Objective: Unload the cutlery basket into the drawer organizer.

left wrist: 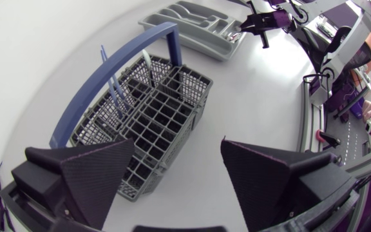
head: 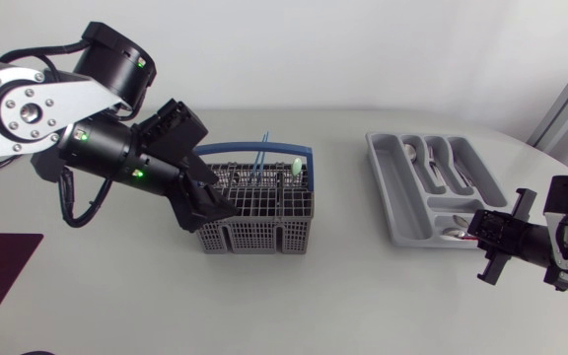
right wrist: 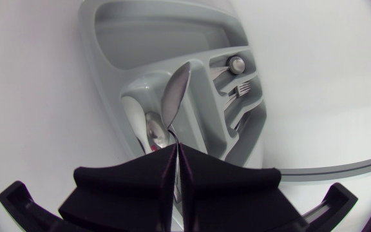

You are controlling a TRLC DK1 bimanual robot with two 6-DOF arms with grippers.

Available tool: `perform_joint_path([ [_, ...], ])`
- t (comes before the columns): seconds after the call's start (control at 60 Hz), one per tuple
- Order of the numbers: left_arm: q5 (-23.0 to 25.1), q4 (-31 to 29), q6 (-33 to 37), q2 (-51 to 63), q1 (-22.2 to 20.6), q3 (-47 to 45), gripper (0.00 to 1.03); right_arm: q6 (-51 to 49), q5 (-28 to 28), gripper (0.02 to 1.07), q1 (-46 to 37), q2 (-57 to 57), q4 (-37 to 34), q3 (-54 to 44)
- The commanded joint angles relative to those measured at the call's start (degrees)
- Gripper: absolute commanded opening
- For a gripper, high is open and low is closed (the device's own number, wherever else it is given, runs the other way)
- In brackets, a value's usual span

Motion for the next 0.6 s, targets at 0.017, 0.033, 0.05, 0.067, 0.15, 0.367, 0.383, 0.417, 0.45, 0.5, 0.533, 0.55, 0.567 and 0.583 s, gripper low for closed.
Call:
perform_joint_path([
  [0.017,-0.9,-1.1,1.0,-1.7,0.6,-2.2,0.99,-2.5,2.2,0.08,0.1,3.5,3.2,0.9],
  [0.033,-1.1,-1.2,1.1,-1.8,0.7,-2.2,0.99,-2.5,2.6,0.08,0.2,4.1,3.7,1.0],
  [0.05,-1.3,-1.2,1.2,-1.9,0.7,-2.4,0.99,-2.6,3.0,0.08,0.3,4.6,4.0,1.1],
  [0.067,-1.6,-1.3,1.3,-2.0,0.7,-2.4,0.99,-2.6,3.4,0.08,0.3,5.1,4.3,1.3],
  [0.15,-2.4,-1.5,1.4,-2.6,0.7,-2.8,0.99,-2.6,4.6,0.08,1.0,7.5,6.2,1.5],
  [0.367,-4.3,-2.1,2.1,-3.9,1.0,-4.0,0.99,-2.1,6.9,0.33,3.2,9.7,10.1,0.7],
  [0.383,-4.4,-2.1,2.1,-4.0,1.0,-4.1,0.99,-1.9,7.0,0.37,3.4,9.7,10.1,0.7],
  [0.417,-4.8,-2.1,2.3,-4.2,1.0,-4.5,0.99,-1.8,7.2,0.44,3.7,9.4,10.1,0.6],
  [0.45,-5.0,-2.1,2.4,-4.3,1.1,-4.8,0.99,-1.8,7.3,0.51,3.9,8.9,10.1,0.4],
  [0.5,-5.2,-2.1,2.7,-4.8,1.5,-5.3,0.99,-1.8,7.4,0.64,4.2,7.9,10.0,0.2],
  [0.533,-5.5,-2.1,2.9,-5.1,1.8,-5.6,0.99,-1.5,7.4,0.74,4.4,6.9,9.9,-0.1],
  [0.55,-5.5,-2.1,3.0,-5.2,2.0,-5.7,0.99,-1.2,7.4,0.78,4.5,6.5,9.9,-0.1],
  [0.567,-5.5,-2.2,3.1,-5.5,2.1,-5.8,0.99,-1.0,7.4,0.82,4.6,5.8,9.8,-0.2],
  [0.583,-5.5,-2.2,3.2,-5.6,2.3,-5.9,0.99,-0.8,7.5,0.85,4.6,5.4,9.7,-0.2],
])
